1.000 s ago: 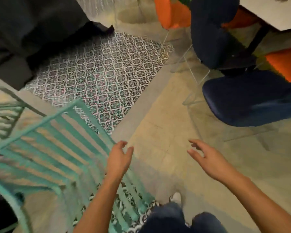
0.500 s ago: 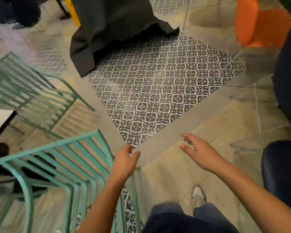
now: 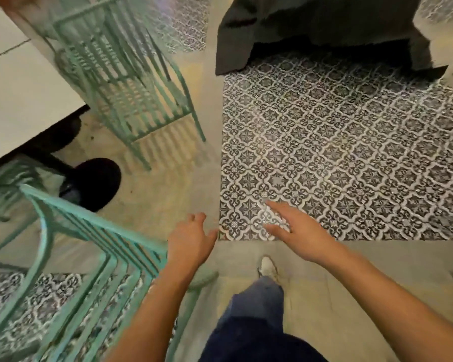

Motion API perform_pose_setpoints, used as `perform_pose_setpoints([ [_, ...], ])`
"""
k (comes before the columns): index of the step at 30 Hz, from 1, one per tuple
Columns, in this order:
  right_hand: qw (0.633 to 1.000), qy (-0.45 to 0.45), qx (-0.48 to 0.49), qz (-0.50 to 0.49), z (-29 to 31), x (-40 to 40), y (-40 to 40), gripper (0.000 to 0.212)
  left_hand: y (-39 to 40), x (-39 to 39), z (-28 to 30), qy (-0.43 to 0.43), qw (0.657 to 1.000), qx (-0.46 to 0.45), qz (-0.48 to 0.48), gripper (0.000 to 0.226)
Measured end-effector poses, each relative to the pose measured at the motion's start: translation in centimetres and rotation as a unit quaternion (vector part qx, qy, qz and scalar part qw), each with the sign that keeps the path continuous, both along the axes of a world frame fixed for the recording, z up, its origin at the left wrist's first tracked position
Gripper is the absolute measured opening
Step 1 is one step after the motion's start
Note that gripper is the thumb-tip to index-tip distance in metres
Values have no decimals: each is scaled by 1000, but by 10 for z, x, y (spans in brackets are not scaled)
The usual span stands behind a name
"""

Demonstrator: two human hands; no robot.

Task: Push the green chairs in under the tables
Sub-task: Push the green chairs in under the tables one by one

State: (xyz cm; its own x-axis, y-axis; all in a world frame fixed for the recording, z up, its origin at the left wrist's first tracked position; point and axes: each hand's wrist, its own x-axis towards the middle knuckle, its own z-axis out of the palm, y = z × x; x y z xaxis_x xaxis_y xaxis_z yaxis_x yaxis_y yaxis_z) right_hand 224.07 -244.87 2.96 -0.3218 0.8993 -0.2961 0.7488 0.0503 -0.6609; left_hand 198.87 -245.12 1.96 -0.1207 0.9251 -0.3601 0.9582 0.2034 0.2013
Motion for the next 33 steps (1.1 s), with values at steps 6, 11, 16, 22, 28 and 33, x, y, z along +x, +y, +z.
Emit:
perform_pose_setpoints([
  [6,986,-15,30,162,30,-39,158,62,83,-45,15,19,987,-51,151,53],
  [11,957,15,24,288,34,-112,268,61,119,-87,34,66,958,-64,272,51],
  [16,886,27,41,462,22,-203,357,62,138,-119,33,95,890,-52,443,55],
  [22,782,25,63,619,41,-316,405,60,129,-133,46,78,789,-45,607,46],
  [28,667,45,64,741,35,-435,383,56,113,-152,32,81,688,-64,718,55],
  [33,570,47,82,816,10,-522,345,55,105,-179,-4,57,635,-70,767,61],
])
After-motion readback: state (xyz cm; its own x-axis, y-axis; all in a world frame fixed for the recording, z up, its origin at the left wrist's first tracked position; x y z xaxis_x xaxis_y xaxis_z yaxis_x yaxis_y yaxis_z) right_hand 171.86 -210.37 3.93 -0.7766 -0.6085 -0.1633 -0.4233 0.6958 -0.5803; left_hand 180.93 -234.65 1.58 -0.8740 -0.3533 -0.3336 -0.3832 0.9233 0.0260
